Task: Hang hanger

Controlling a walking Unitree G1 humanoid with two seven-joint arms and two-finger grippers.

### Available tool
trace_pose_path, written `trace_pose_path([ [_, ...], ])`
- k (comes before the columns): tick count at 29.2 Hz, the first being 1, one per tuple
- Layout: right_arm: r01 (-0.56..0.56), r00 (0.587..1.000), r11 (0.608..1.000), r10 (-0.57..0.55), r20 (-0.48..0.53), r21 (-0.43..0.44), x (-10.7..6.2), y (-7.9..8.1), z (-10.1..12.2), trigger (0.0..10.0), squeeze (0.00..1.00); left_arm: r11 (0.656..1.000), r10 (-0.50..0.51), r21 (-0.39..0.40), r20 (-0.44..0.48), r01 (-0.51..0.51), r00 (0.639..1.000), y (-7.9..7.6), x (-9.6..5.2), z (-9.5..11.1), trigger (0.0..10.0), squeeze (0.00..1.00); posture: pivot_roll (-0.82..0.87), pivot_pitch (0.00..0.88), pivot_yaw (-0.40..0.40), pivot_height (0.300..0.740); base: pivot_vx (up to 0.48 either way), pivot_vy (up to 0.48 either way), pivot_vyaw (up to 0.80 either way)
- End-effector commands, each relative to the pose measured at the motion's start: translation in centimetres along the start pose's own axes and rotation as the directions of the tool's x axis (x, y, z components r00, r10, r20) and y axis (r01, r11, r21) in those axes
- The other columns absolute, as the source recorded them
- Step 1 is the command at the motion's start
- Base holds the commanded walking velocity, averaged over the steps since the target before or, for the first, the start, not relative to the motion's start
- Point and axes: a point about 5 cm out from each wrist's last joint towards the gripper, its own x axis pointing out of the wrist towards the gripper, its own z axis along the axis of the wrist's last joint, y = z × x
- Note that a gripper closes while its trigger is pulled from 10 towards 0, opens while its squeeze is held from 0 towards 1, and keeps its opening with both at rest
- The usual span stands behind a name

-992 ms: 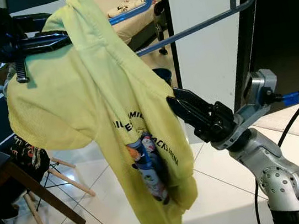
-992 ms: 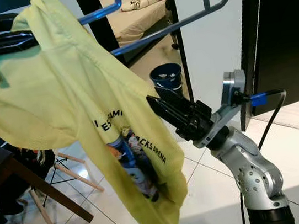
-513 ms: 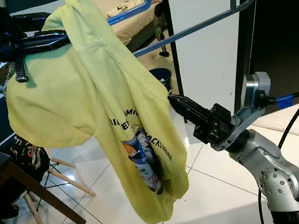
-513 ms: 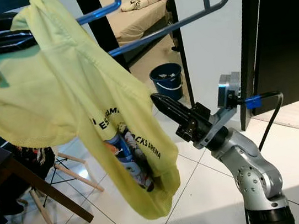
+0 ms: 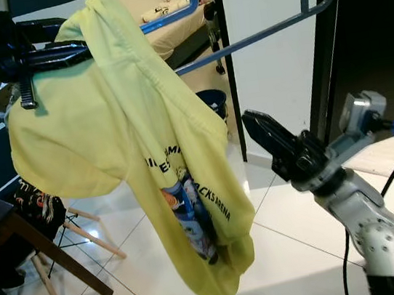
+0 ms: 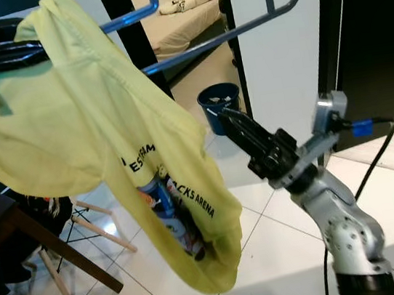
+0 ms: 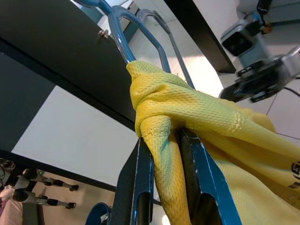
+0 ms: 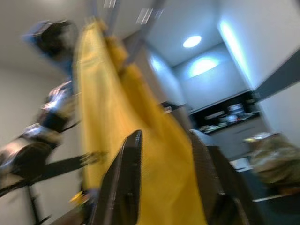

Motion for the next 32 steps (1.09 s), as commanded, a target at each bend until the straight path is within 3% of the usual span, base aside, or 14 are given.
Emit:
trace_pose_path([
  [1,-0.092,0.996,0.996,0.092,-0.012,0.015,0.0,1.2,0.1,10.0,1.0,1.0,-0.003,0.01,0.006,0.003,1.0,0.1,-0.1,0.2,10.0,0.0,-0.07,0.0,0.178,0.74,0.0,0.0,0.0],
  [6,-0.149,0.983,0.989,0.149,-0.106,0.007,0.5,2.2,-1.0,10.0,1.0,1.0,-0.007,0.007,0.01,0.007,1.0,0.0,0.1,0.1,10.0,0.0,-0.08,0.0,0.183,0.74,0.0,0.0,0.0],
  [8,-0.139,0.973,0.989,0.128,-0.192,-0.044,1.4,2.4,-2.5,10.0,1.0,1.0,-0.01,0.005,0.014,0.01,1.0,0.0,0.2,0.1,10.0,0.0,-0.08,0.0,0.186,0.74,0.0,0.0,0.0],
  [9,-0.128,0.969,0.99,0.112,-0.218,-0.062,1.9,2.3,-3.0,10.0,0.72,1.0,-0.012,0.004,0.016,0.012,1.0,-0.1,0.2,0.1,10.0,0.0,-0.08,0.0,0.186,0.74,0.0,0.0,0.0],
  [10,-0.128,0.969,0.99,0.112,-0.218,-0.062,1.9,2.3,-3.0,10.0,0.72,1.0,-0.012,0.004,0.016,0.012,1.0,-0.1,0.2,0.1,10.0,0.0,-0.08,0.0,0.186,0.74,0.0,0.0,0.0],
  [11,-0.12,0.968,0.99,0.101,-0.23,-0.072,2.1,2.2,-3.3,10.0,0.0,1.0,-0.014,0.003,0.016,0.014,1.0,-0.1,0.2,0.1,10.0,0.0,-0.08,0.0,0.186,0.74,0.0,0.0,0.0],
  [14,-0.087,0.969,0.99,0.059,-0.241,-0.108,3.6,1.9,-3.8,10.0,0.0,1.0,-0.017,0.003,0.02,0.017,1.0,-0.1,0.3,0.1,10.0,0.0,-0.07,0.0,0.189,0.74,0.0,0.0,0.0],
  [22,-0.037,0.984,0.99,0.011,-0.18,-0.137,4.2,1.3,-3.3,10.0,0.0,1.0,-0.018,0.004,0.02,0.018,1.0,-0.1,0.3,0.2,10.0,0.0,-0.07,0.0,0.187,0.74,0.0,0.0,0.0],
  [23,-0.013,0.986,0.989,-0.011,-0.165,-0.145,4.2,1.0,-3.2,3.1,0.0,1.0,-0.017,0.004,0.02,0.017,1.0,-0.1,0.3,0.2,10.0,0.0,-0.07,0.0,0.187,0.74,0.0,0.0,0.0],
  [24,-0.013,0.986,0.989,-0.011,-0.165,-0.145,4.2,1.0,-3.2,3.1,0.0,1.0,-0.017,0.004,0.02,0.017,1.0,-0.1,0.3,0.2,10.0,0.0,-0.07,0.0,0.187,0.74,0.0,0.0,0.0],
  [25,0.01,0.988,0.988,-0.033,-0.148,-0.152,4.1,0.7,-2.9,0.0,0.0,1.0,-0.017,0.005,0.02,0.017,1.0,-0.1,0.3,0.2,10.0,0.0,-0.07,0.0,0.187,0.74,0.0,0.0,0.0],
  [32,0.068,0.992,0.985,-0.085,-0.097,-0.161,3.6,-0.1,-2.0,0.0,0.0,1.0,-0.01,0.009,0.017,0.01,1.0,0.0,0.1,0.3,10.0,0.0,-0.08,0.0,0.186,0.74,0.0,0.0,0.0],
])
